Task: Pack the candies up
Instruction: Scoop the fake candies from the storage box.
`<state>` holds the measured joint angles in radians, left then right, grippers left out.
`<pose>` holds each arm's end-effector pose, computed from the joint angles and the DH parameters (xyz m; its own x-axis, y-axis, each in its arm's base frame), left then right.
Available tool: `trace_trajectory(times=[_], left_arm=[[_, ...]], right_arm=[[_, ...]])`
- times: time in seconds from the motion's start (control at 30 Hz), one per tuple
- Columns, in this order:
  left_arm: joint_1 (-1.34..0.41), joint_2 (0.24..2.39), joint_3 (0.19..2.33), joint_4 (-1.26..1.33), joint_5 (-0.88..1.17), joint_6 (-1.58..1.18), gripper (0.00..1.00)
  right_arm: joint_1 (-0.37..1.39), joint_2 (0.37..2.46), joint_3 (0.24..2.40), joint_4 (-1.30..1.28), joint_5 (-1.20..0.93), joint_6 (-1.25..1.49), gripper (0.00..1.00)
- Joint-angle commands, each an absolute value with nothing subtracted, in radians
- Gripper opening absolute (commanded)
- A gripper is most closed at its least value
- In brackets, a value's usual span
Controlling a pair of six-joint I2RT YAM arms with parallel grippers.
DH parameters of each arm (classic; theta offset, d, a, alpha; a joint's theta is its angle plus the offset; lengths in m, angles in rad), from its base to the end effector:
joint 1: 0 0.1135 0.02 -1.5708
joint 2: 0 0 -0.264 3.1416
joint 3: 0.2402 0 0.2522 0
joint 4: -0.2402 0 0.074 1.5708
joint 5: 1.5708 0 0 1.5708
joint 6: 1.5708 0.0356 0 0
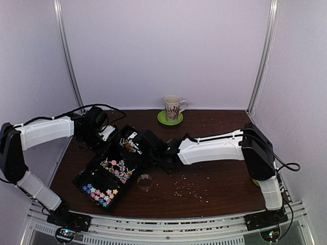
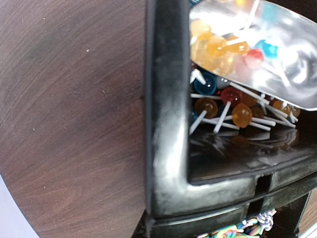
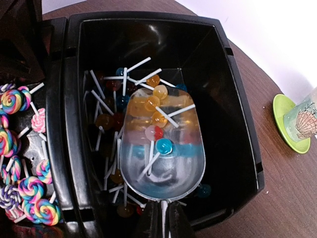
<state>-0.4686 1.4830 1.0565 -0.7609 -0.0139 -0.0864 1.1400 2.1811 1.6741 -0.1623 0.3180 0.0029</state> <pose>0.2551 -0.1286 0.2281 -0.8629 0.3401 -0.3738 0.3739 0.9273 -0.0194 0.2186 0.4489 0.1965 -0.2613 -0.5619 -0.7848 -0.7599 0.6211 -0.1917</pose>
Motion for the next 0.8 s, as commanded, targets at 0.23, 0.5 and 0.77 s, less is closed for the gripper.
trace_trajectory(times=[0.23, 0.5, 0.77], left_arm=[[-0.450, 1.474, 1.120, -0.659, 0.029, -0.116, 0.00], [-0.446, 1.480, 1.122, -0.664, 0.024, -0.118, 0.00], [-0.439, 1.481, 1.123, -0.665, 0.023, -0.122, 0.00]], right_arm=[[1.136, 1.983, 1.464, 0.057, 0.297, -0.024, 0.00], [1.135, 1.911, 1.394, 0.124, 0.309, -0.044, 0.00], [1.134, 1.834, 1.316, 0.177, 0.338, -0.056, 0.00]])
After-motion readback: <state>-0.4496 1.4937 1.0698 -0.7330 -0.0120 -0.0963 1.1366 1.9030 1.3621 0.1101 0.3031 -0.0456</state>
